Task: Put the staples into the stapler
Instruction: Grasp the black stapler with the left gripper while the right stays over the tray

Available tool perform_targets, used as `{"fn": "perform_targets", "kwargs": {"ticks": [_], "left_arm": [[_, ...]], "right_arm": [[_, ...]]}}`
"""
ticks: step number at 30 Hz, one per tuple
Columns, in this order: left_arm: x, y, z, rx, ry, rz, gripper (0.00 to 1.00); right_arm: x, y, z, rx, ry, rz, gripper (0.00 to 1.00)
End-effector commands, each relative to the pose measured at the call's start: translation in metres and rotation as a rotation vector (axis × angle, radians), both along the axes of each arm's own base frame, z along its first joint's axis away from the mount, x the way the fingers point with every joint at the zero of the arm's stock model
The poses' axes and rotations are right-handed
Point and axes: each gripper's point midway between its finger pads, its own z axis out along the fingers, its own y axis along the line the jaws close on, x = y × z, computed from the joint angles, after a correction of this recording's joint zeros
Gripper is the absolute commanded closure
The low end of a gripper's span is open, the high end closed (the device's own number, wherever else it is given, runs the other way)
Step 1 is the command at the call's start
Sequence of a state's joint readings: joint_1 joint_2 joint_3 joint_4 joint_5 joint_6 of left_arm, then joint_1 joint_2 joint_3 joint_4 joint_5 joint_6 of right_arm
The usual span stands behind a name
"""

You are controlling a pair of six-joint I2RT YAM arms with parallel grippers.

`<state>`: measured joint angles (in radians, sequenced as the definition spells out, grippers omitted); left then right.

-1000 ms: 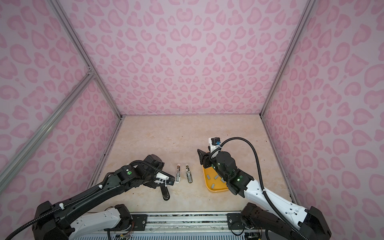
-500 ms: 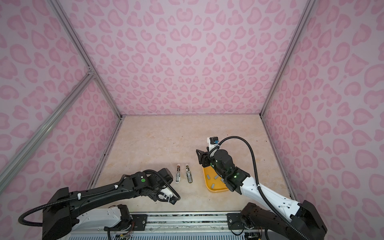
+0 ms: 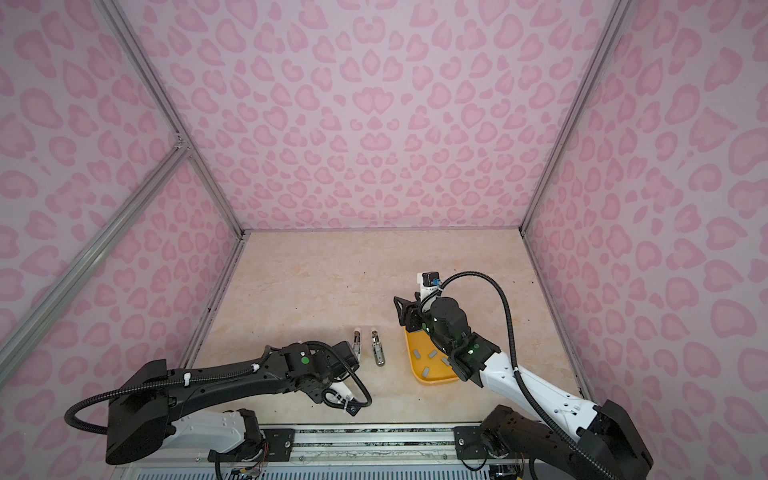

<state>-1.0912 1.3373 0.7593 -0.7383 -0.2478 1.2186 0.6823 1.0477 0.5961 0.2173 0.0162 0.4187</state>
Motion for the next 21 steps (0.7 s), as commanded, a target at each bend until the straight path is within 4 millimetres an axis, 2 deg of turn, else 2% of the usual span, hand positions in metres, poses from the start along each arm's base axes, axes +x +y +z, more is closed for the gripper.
{"fn": "perform_targets", "kwargs": {"ticks": [1,10,18,20,21], "left_arm": [[-0.0030,0.0065,-0.0018,0.035,0.014,-0.013,0.46],[-0.0089,0.0058,-0.0010,0.018,0.032,-0.025,0.47],[-0.0119,0.0057,-0.0080,0.046,0.051,-0.033,0.50],[-0.0120,0.0058,-0.0094,0.054,0.055,-0.033,0.54],[-0.0121,0.0063,-0.0099,0.059,0.058,-0.032,0.60]], "right_arm": [[0.0012,0.0008,0.0003,0.022,-0.002,0.004,0.33],[0.0040,-0.0011,-0.0027,0.032,0.010,-0.001,0.33],[0.0027,0.0003,-0.0022,0.049,0.015,0.010,0.33],[0.0023,0.0002,-0.0024,0.048,0.016,0.011,0.33],[0.0022,-0.0002,-0.0026,0.048,0.016,0.010,0.33]]}}
